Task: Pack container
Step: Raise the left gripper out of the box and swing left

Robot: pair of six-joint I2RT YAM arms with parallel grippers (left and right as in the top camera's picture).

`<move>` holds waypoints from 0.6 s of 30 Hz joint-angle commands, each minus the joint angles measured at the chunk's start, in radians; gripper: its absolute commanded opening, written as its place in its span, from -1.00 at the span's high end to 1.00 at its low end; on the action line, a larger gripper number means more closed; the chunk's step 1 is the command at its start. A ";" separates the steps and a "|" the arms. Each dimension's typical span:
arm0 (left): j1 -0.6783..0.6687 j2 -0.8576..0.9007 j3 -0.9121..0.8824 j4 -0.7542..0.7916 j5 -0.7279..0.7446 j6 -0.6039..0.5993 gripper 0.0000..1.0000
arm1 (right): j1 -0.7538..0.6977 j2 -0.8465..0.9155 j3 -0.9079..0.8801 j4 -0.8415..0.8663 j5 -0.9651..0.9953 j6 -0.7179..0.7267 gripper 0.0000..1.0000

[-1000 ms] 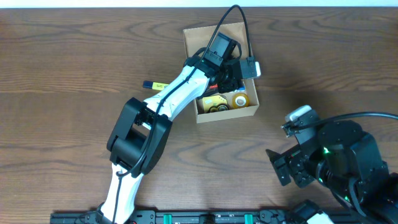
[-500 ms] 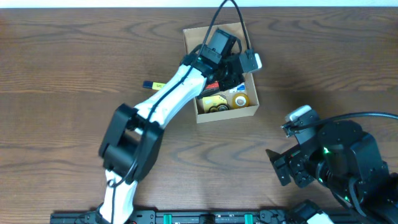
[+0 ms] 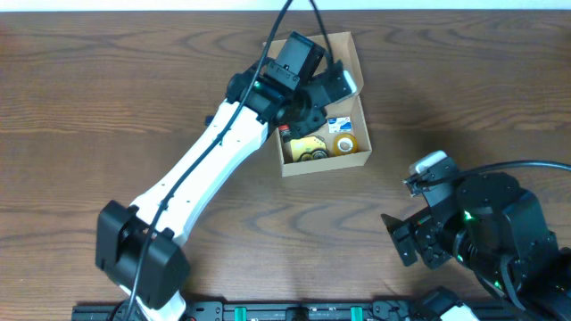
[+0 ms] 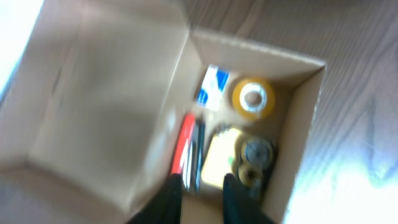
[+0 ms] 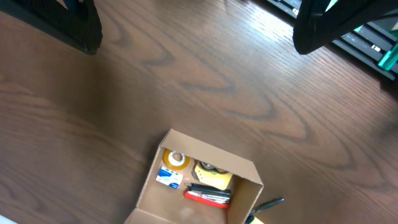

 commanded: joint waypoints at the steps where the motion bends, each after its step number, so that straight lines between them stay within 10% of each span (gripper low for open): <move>1: 0.002 -0.050 0.017 -0.052 -0.097 -0.121 0.85 | -0.017 -0.002 0.000 0.000 0.011 0.014 -0.99; 7: 0.001 -0.066 0.017 -0.084 -0.097 -0.172 0.88 | -0.017 -0.002 0.000 0.000 0.011 0.014 -0.98; 18: 0.075 -0.067 0.017 -0.122 -0.291 -0.649 0.88 | -0.017 -0.002 0.000 0.000 0.011 0.014 -0.98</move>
